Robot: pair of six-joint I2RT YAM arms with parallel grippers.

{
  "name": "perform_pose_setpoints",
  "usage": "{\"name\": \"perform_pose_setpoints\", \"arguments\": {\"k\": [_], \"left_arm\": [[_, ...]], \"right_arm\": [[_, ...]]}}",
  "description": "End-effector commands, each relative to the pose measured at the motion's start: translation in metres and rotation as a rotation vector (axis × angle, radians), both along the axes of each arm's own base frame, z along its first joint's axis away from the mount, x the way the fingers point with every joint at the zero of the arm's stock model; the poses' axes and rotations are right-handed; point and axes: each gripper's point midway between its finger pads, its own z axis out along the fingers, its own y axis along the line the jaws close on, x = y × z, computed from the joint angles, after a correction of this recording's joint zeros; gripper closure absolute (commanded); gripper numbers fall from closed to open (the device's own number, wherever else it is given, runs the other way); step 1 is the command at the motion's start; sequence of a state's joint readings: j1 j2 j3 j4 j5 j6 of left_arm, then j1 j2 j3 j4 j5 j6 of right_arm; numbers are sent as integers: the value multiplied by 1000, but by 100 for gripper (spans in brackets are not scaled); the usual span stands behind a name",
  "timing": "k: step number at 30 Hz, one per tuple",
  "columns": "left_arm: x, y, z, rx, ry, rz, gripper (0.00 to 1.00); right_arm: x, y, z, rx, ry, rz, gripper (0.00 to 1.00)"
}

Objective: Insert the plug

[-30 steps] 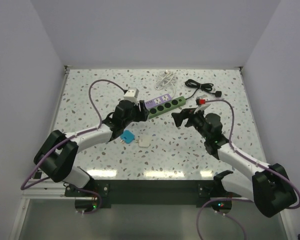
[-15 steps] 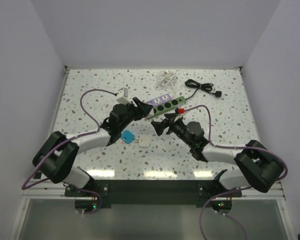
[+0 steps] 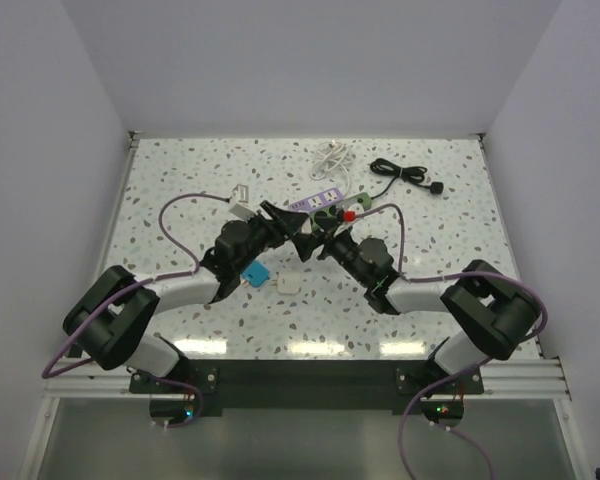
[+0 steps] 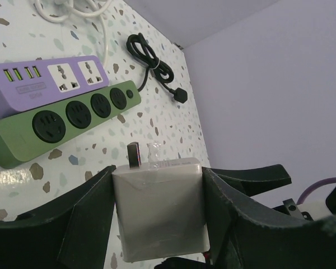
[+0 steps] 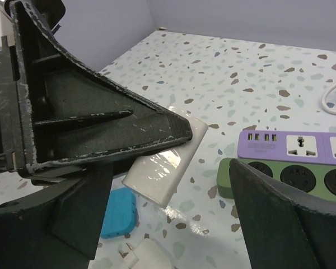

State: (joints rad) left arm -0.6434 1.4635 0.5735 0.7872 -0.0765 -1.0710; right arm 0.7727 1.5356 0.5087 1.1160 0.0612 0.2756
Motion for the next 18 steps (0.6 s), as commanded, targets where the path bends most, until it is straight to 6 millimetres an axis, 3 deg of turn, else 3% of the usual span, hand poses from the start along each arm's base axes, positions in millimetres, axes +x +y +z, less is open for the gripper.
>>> {"name": "perform_pose_setpoints", "arguments": {"k": [1,4,5,11,12,13,14,16,17,18], "left_arm": [[-7,-6,52,-165,-109,-31,100],[-12,-7,54,-196,-108,-45,100],[-13,-8,54,-204,-106,-48,100],[-19,-10,58,-223,-125,-79,100],[-20,-11,59,-227,-133,-85,100],[-21,-11,57,-223,-132,-90,99],[-21,-11,57,-217,-136,-94,90],[-27,-14,58,-216,-148,-127,76],[-28,-14,59,-212,-158,-131,58],[-29,-13,58,-205,-163,-134,48]], "right_arm": [[9,6,33,69,-94,-24,13],[12,9,32,63,-94,-26,27],[12,11,31,61,-88,-21,36],[18,12,25,38,-73,-35,60],[20,12,23,30,-66,-42,82],[21,12,23,24,-59,-48,94],[24,10,20,15,-48,-68,100],[27,8,17,3,-41,-84,100],[28,7,16,-7,-39,-90,100],[31,4,16,-17,-39,-107,100]]}}
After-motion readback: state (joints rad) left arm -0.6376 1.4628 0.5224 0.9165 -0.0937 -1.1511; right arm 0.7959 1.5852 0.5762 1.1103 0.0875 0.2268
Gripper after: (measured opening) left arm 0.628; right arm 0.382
